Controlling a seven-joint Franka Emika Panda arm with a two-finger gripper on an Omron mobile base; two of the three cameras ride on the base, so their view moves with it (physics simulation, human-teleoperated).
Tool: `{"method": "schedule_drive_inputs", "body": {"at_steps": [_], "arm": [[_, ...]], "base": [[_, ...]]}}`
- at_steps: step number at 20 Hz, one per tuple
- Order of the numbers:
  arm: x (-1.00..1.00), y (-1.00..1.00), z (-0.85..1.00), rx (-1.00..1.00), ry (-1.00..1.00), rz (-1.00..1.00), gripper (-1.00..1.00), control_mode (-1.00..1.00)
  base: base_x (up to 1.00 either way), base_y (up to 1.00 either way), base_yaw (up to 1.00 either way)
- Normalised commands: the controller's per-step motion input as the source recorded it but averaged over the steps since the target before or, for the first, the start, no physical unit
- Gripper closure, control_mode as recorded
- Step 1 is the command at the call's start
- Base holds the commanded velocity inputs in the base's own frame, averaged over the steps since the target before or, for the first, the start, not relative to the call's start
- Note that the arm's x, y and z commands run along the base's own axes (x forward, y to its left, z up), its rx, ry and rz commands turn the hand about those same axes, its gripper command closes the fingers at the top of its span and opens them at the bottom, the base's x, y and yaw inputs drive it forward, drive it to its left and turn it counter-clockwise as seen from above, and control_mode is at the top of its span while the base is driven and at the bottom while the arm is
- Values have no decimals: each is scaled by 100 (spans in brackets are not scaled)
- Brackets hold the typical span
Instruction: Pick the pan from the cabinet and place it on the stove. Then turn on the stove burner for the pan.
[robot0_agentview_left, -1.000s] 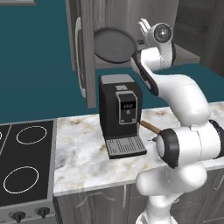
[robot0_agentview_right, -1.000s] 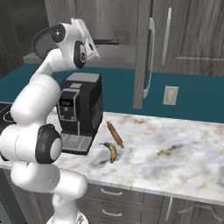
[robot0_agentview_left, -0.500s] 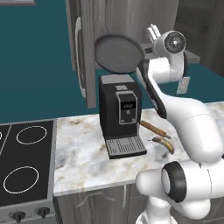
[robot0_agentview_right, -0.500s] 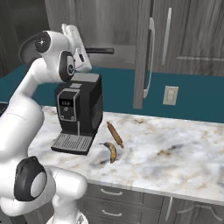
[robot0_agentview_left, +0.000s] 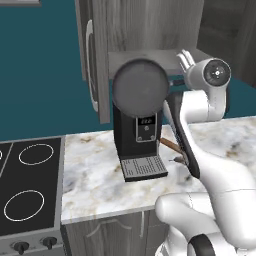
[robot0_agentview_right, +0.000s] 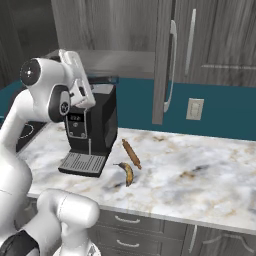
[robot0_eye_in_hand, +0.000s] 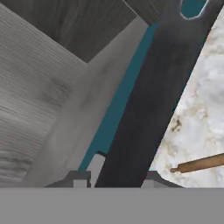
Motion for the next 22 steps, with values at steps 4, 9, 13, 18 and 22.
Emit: {"method": "schedule_drive_inputs", "body": {"at_steps": [4, 9, 13, 18, 22], "arm": [[-81, 0, -55, 0, 6, 0, 100, -100], [-76, 0, -46, 4, 8, 1, 100, -100], [-68, 7, -38, 6, 12, 4, 100, -100], [-45, 20, -37, 9, 13, 6, 100, -100], [-26, 35, -35, 10, 16, 5, 100, -100]], "base": [[0, 0, 0], [0, 0, 0], [0, 0, 0], [0, 0, 0], [0, 0, 0]]}}
